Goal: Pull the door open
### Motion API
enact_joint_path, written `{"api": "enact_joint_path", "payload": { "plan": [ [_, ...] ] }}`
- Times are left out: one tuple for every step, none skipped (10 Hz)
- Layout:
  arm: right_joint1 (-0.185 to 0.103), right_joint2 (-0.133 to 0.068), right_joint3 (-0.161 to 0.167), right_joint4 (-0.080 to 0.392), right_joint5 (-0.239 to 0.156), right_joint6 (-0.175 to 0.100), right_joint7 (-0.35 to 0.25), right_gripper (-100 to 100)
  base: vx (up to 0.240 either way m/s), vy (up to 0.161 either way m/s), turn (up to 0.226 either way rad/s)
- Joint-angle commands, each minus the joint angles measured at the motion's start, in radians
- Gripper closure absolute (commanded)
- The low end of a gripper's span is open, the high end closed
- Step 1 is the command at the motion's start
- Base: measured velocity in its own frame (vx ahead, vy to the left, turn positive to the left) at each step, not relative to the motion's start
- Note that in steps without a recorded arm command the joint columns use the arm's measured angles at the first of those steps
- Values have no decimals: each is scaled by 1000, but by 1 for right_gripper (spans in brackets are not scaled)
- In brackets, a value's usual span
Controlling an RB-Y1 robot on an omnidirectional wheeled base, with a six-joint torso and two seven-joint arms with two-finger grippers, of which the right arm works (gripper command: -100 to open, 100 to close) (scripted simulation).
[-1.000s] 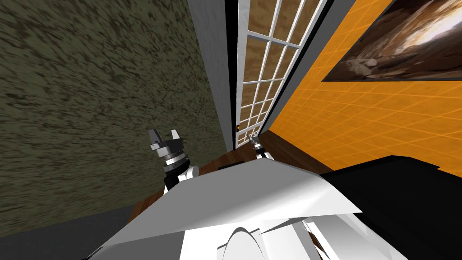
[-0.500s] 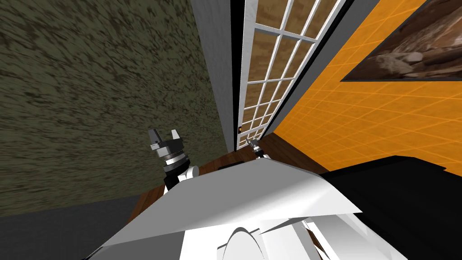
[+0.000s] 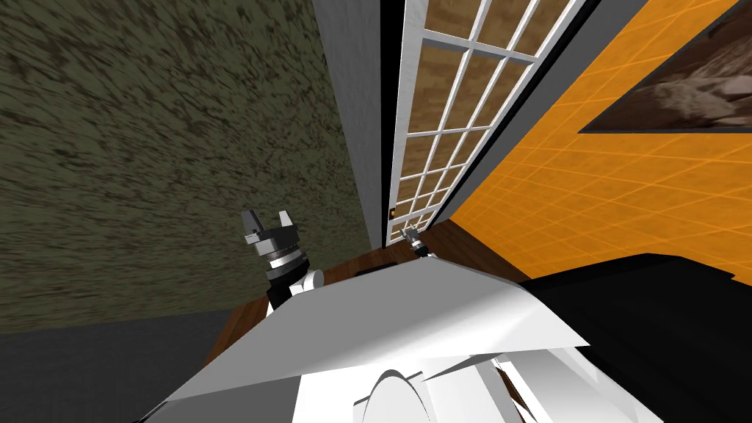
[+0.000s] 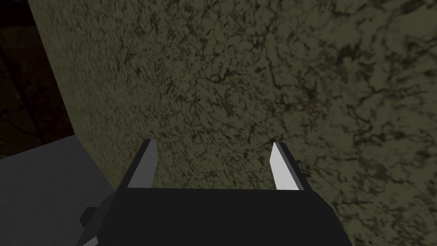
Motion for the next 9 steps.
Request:
{"api": "enact_joint_path", "payload": {
  "plan": [
    [-8, 7, -6, 31, 15, -6, 26, -100, 51, -69, 99],
    [-15, 11, -13, 62, 29, -13, 47, -100, 61, -71, 114],
    [-15, 11, -13, 62, 29, -13, 47, -100, 60, -50, 43],
    [-18, 12, -16, 74, 35, -15, 56, -100, 50, -28, 40],
    [-24, 15, -21, 97, 45, -20, 71, -100, 70, -44, 100],
    [-23, 13, -19, 91, 38, -20, 64, -100, 35, -26, 26],
    [-38, 12, -22, 107, 13, -14, 94, -100, -19, 8, 198],
    [-45, 13, -23, 114, 0, -10, 108, -100, -35, 21, 188],
    [-53, 13, -24, 121, -14, -6, 123, -100, -22, 26, 162]
  ]
}}
